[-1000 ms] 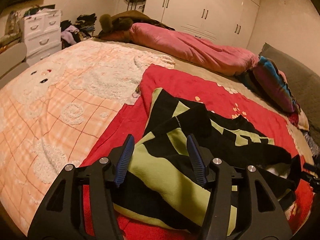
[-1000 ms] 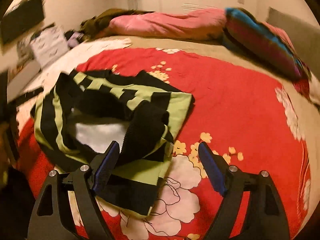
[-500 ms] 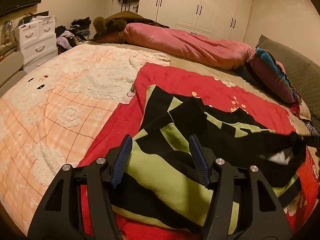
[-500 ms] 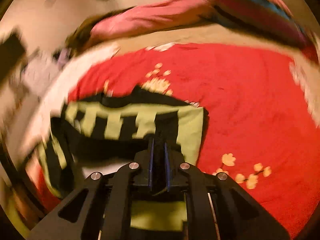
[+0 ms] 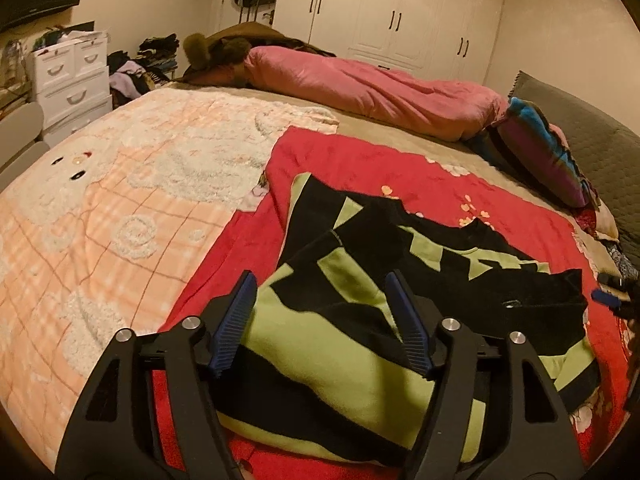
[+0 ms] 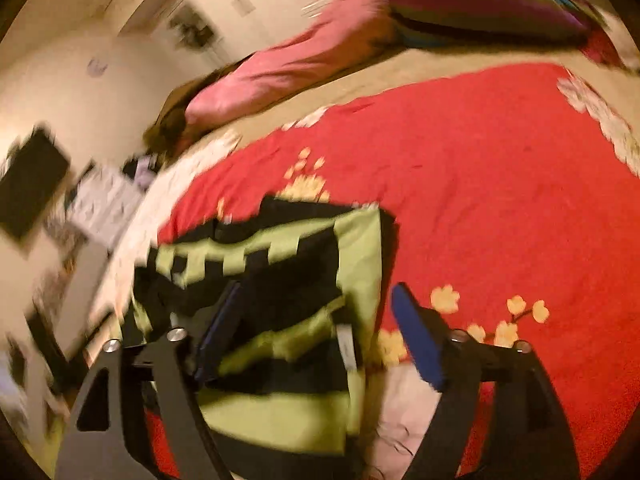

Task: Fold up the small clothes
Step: 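Lift the hem with both grippers and fold it toward the collar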

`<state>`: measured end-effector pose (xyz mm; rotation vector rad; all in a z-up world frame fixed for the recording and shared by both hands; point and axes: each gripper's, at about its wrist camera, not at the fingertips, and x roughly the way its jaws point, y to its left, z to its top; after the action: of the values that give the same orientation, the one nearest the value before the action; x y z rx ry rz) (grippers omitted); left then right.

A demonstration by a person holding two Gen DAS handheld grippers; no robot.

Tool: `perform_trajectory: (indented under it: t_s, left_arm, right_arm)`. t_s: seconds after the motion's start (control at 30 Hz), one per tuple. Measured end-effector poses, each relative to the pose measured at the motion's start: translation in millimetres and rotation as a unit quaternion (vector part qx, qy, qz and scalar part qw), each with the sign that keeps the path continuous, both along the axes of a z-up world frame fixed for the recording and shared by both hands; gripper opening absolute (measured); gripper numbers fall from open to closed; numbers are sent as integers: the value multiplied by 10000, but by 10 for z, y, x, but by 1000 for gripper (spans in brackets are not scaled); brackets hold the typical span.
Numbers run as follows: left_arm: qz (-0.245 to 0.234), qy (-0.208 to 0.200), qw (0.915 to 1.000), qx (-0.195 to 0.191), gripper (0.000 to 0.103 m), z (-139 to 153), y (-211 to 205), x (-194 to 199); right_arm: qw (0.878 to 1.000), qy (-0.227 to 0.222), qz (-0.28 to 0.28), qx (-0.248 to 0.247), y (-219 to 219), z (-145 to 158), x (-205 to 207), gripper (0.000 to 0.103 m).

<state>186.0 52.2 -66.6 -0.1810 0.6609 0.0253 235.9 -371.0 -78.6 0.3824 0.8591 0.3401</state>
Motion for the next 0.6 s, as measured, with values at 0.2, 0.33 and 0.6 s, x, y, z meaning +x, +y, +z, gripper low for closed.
perform_trajectory:
  t_s: [0.2, 0.33, 0.6]
  left_arm:
    - [-373, 220, 9986, 301, 79, 49, -34, 231]
    - [-585, 480, 9948, 685, 80, 0, -168, 405]
    - [-1036, 882, 9849, 1067, 80, -231, -385, 644]
  right_arm:
    - [9979, -72, 408, -496, 188, -89, -126, 81]
    - [9981, -82, 393, -460, 218, -60, -96, 85]
    - [9953, -53, 567, -789, 340, -67, 25, 87]
